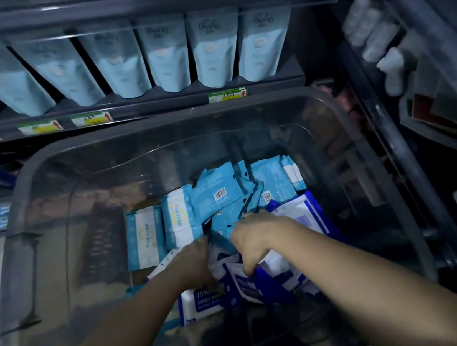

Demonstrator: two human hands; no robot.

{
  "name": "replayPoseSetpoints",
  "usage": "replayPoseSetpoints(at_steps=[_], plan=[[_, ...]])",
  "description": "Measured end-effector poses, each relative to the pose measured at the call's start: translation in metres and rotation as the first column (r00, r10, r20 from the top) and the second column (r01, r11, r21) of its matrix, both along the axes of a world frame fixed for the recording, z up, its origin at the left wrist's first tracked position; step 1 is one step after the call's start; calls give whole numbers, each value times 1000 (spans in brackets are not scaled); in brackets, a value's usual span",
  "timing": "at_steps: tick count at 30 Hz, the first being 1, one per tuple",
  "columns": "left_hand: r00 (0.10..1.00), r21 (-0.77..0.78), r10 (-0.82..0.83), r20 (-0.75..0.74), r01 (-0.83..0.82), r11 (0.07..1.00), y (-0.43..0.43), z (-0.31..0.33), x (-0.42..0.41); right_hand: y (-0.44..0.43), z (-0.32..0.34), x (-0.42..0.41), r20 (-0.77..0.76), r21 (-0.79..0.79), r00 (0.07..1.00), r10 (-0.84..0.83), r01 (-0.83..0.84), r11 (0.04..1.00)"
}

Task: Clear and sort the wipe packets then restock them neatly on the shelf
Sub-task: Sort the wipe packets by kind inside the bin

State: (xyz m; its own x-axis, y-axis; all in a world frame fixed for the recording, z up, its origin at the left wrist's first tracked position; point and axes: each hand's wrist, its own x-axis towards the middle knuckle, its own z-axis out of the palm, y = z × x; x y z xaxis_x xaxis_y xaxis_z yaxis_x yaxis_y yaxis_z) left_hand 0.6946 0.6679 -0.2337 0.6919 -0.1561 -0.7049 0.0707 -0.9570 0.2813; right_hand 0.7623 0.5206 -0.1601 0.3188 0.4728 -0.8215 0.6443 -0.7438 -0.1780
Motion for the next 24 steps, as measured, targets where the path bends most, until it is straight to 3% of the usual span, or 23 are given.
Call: replayPoseSetpoints(at_steps=[2,4,8,12,15,24], plan=[[990,133,-137,37,131,982,0,-1,-3,-4,-2,3,-20,-8,1000,-23,23,1000],[981,168,-187,43,177,970,1,-2,-7,-5,-2,3,-20,-4,999,-29,29,1000],[991,133,-133,25,129,983,-1,-5,-7,-5,-4,3,-19,-11,999,-40,40,999],[977,-6,117,-177,-120,993,-3,-7,-11,-6,-6,2,-38,-15,997,-61,60,998],[965,-47,68,-253,-83,995,-3,-3,-16,-10,-6,1,-68,-16,994,-83,82,996],[999,129,-7,-36,12,992,38,70,49,-6,3,-1,-66,33,995,-78,80,996]])
